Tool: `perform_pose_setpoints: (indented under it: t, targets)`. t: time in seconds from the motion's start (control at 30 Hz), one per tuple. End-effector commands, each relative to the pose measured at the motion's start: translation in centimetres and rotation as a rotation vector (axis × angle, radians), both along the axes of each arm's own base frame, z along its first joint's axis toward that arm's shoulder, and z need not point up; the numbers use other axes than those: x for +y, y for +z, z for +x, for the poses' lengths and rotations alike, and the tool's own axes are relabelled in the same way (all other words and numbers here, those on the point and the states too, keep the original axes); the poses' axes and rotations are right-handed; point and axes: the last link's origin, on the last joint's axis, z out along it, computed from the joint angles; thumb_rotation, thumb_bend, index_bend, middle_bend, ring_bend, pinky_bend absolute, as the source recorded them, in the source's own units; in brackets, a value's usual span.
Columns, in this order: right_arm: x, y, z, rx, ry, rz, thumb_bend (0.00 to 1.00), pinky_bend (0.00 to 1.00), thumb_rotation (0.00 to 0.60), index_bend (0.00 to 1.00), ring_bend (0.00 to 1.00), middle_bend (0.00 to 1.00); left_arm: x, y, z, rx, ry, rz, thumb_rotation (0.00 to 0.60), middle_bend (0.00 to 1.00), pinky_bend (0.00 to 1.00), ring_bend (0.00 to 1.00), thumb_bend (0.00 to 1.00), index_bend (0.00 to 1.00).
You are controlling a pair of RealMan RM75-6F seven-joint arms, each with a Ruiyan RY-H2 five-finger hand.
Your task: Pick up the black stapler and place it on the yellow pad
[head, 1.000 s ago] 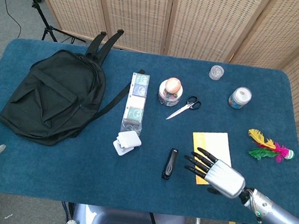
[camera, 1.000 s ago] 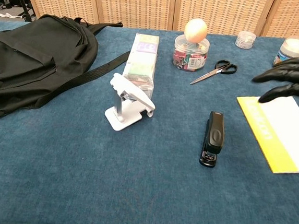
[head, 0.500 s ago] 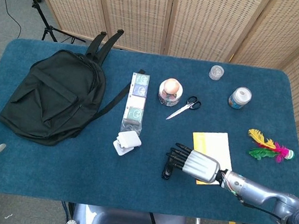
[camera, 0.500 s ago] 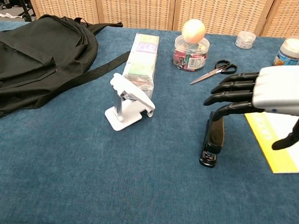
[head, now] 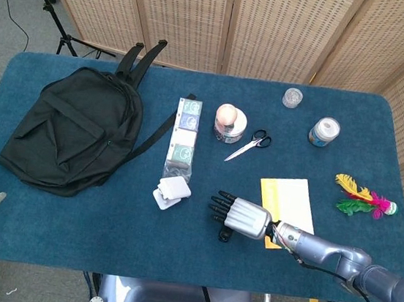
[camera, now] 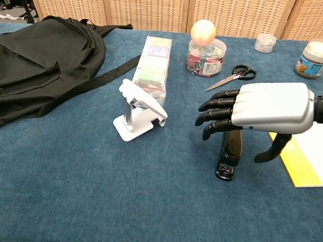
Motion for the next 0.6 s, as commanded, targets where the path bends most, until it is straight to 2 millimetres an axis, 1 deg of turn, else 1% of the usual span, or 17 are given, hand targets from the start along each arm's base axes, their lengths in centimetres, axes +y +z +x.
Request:
perform_pose_setpoints:
  t: [0.03, 0.1, 0.2, 0.27, 0.33, 0.4, 0.57, 0.6]
  targets:
    - [0.2, -0.5, 0.1, -0.016, -0.002, 0.011, 0.35, 0.20, 0.600, 0.34, 0.22, 0.27, 0.0, -0.1, 0.0, -0.001, 0.002, -0.003, 0.600, 0.00, 0.00, 0.00, 0.00, 0.00]
    - [0.3, -0.8, 0.0, -0.024, 0.002, 0.014, 0.43, 0.24, 0.600, 0.43, 0.30, 0.36, 0.1, -0.1, 0.0, 0.000, 0.003, -0.005, 0.600, 0.00, 0.00, 0.00, 0.00, 0.00]
    - [0.5, -1.1, 0.0, -0.039, 0.008, 0.018, 0.52, 0.28, 0.600, 0.52, 0.37, 0.45, 0.1, -0.1, -0.1, 0.000, 0.004, -0.007, 0.600, 0.00, 0.00, 0.00, 0.00, 0.00]
    - [0.6, -1.2, 0.0, -0.057, 0.016, 0.016, 0.58, 0.29, 0.600, 0.57, 0.40, 0.49, 0.1, -0.1, -0.1, -0.002, 0.004, -0.006, 0.600, 0.00, 0.00, 0.00, 0.00, 0.00]
    - [0.8, -1.0, 0.2, -0.103, 0.030, 0.005, 0.63, 0.30, 0.600, 0.58, 0.41, 0.51, 0.1, -0.1, -0.1, -0.004, 0.005, -0.005, 0.600, 0.00, 0.00, 0.00, 0.00, 0.00]
    - [0.9, -0.5, 0.1, -0.134, 0.043, -0.010, 0.65, 0.31, 0.600, 0.59, 0.42, 0.52, 0.1, -0.1, -0.1, -0.006, 0.005, -0.008, 0.600, 0.00, 0.00, 0.00, 0.00, 0.00]
    - [1.2, 1.9, 0.0, -0.179, 0.083, -0.059, 0.70, 0.31, 0.600, 0.59, 0.42, 0.52, 0.1, -0.1, -0.1, -0.008, 0.006, -0.015, 0.600, 0.00, 0.00, 0.00, 0.00, 0.00]
    - [1.2, 2.8, -0.1, -0.186, 0.093, -0.077, 0.71, 0.31, 0.600, 0.59, 0.42, 0.52, 0.1, -0.2, -0.1, -0.008, 0.006, -0.017, 0.600, 0.00, 0.00, 0.00, 0.00, 0.00]
